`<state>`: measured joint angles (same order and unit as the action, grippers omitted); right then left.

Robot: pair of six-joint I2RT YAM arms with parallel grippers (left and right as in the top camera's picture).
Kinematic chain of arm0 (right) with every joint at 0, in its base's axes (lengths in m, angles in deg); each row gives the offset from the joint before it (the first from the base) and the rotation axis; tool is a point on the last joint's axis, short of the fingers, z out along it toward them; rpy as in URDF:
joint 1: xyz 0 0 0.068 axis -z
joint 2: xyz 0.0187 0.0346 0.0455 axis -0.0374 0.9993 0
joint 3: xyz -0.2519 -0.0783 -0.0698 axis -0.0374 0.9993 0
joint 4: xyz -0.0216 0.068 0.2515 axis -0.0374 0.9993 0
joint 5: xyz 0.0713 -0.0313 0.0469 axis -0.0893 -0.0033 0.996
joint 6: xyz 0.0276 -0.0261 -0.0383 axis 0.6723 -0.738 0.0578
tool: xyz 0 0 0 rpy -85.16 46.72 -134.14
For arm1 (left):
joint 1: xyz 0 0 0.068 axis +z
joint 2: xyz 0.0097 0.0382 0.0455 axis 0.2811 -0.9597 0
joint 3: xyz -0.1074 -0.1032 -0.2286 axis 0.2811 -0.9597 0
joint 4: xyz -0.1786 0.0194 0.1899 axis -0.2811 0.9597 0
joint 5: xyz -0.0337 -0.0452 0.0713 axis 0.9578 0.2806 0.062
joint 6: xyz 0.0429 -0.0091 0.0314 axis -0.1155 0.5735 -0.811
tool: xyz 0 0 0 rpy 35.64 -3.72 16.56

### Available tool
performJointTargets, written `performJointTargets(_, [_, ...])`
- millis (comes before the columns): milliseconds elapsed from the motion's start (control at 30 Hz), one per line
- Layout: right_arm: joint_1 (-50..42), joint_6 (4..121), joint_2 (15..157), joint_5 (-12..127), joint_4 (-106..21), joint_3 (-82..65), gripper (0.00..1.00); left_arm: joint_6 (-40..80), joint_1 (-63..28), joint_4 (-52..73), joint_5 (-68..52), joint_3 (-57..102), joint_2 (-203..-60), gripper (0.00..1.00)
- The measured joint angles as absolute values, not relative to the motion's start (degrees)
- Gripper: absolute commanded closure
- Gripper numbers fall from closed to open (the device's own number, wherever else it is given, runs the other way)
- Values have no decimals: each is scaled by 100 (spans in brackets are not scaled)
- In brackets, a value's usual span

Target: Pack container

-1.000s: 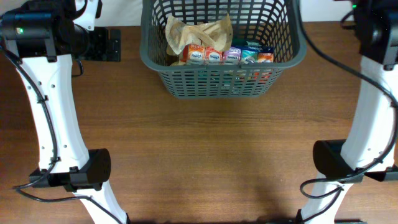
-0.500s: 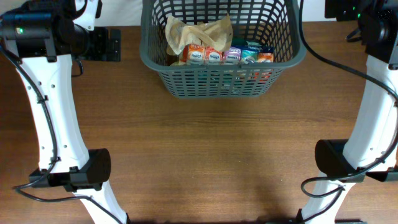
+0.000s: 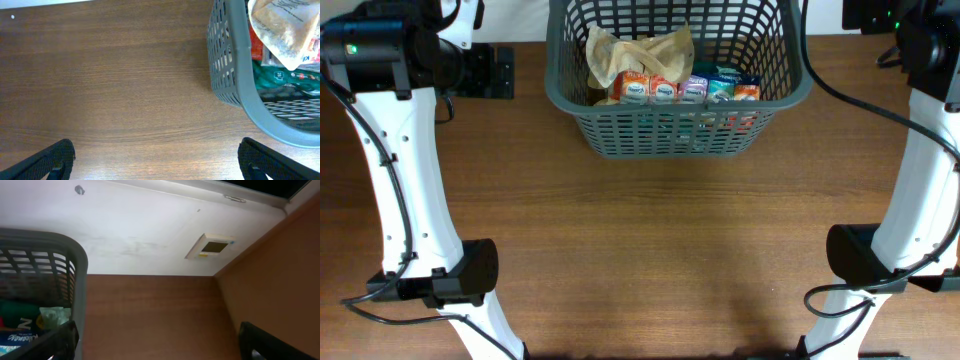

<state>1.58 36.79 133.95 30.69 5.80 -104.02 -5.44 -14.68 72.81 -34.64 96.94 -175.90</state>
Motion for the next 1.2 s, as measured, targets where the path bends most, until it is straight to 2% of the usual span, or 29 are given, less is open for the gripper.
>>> performJointTargets(400, [158, 3679, 13208, 3076, 600, -10383, 1, -544, -1468, 7281, -3464, 9694, -17590, 1])
performJointTargets(633, [169, 3662, 11841, 3091, 543, -9707, 1, -544, -1468, 7281, -3464, 9694, -17590, 1])
performJointTargets(833, [217, 3648, 9850, 3097, 196, -7727, 1, -544, -1470, 7281, -3464, 9694, -17590, 1])
performJointTargets(1200, [217, 3659, 6078, 4310, -2650, -2348, 1, -541, -1468, 7285, -3466, 9694, -17590, 1])
